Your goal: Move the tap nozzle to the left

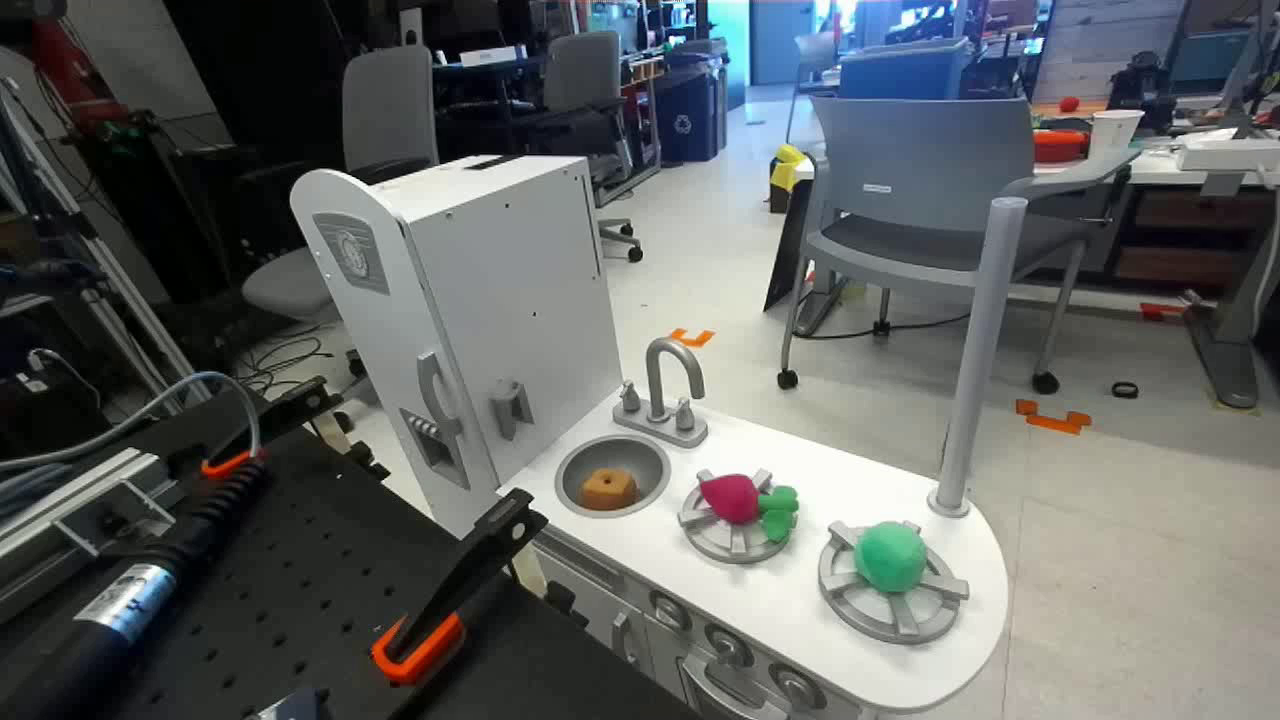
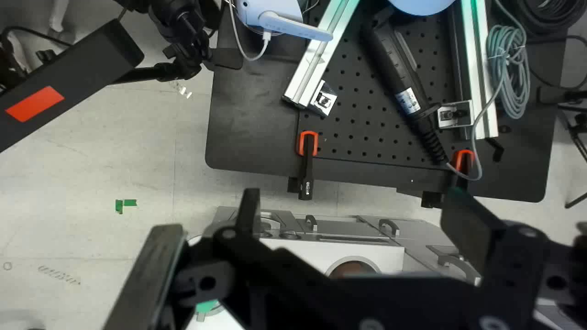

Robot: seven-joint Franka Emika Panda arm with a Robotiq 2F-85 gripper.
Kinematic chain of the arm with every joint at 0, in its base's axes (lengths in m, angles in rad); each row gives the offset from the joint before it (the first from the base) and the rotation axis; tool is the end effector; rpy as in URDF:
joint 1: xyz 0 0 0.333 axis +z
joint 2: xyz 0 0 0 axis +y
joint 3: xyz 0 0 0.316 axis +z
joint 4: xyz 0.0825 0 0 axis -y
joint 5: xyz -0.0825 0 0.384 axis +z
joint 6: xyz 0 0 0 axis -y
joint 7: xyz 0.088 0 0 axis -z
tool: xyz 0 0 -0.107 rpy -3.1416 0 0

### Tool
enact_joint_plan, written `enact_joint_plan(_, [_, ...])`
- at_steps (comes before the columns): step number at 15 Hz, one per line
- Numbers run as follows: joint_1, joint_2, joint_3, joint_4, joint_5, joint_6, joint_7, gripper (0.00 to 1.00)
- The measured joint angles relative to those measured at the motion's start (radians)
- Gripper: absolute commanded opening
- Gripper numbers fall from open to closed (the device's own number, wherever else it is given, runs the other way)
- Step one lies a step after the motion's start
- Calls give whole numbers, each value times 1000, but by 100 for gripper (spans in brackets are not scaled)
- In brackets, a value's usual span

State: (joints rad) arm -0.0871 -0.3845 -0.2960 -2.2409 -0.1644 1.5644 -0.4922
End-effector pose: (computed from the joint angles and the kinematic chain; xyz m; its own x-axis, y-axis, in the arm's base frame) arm 0.3671 -0.1770 0.4924 0.9413 0.1774 -0.2874 0.1546 -0.9829 -0.1003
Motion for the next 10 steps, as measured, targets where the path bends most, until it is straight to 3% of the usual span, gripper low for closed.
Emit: enact_joint_plan(10, [0,13,9,0,3,2,5,100])
